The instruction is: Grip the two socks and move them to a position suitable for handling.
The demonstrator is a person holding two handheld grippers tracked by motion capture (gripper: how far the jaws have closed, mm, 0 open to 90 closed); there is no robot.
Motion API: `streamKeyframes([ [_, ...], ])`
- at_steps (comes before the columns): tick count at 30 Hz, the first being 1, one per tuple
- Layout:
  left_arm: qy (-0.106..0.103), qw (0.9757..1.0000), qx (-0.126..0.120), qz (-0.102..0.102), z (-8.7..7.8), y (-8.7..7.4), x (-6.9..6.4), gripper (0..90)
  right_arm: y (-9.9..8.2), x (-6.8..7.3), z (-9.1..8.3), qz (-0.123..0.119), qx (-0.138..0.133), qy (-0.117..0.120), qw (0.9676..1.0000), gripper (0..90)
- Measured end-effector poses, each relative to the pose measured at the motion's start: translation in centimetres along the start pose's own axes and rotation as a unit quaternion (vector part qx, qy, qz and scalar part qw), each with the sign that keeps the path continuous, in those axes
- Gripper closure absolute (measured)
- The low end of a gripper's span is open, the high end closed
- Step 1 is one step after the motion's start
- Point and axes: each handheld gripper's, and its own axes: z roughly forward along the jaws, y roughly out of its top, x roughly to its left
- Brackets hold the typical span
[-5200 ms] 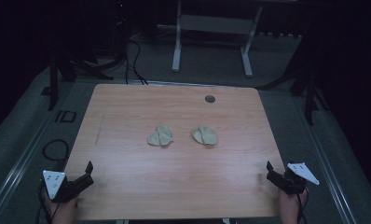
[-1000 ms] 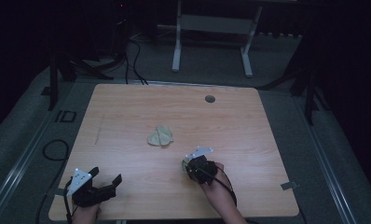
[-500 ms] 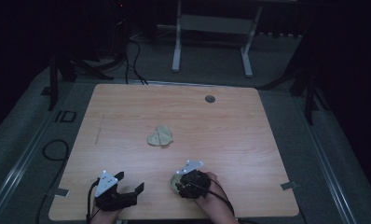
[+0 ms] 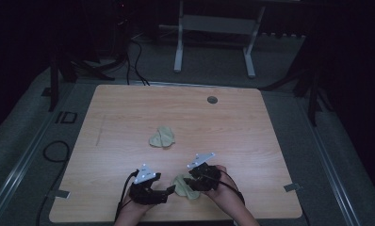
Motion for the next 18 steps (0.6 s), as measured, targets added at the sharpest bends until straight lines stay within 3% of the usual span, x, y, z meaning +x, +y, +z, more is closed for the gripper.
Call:
streamKeyframes([
  [3,-0.002,0.9998,0.019,-0.005,1.2,0.2,0.1,41.3,-0.3,-0.1,1.2,-0.004,0.018,-0.003,0.9998,64.0],
  [6,0.002,0.9991,0.04,0.009,2.1,0.2,-0.2,50.3,-0.6,-0.2,1.9,-0.004,0.032,-0.002,0.9995,66.4],
  [10,0.026,0.9984,0.048,0.013,2.4,0.6,-0.4,62.7,-0.7,-0.3,2.0,-0.001,0.032,0.008,0.9995,76.3],
  [13,0.034,0.9982,0.046,0.02,2.4,0.5,-0.5,77.6,-0.6,0.0,1.9,0.001,0.033,0.006,0.9994,83.5],
  [15,0.037,0.9981,0.042,0.023,2.4,0.5,-0.5,86.0,-0.5,0.2,1.3,-0.005,0.021,-0.002,0.9998,84.2],
  [18,0.038,0.9982,0.04,0.023,2.3,0.6,-0.6,88.0,-0.3,0.4,-0.2,-0.004,-0.006,-0.009,0.9999,84.3],
])
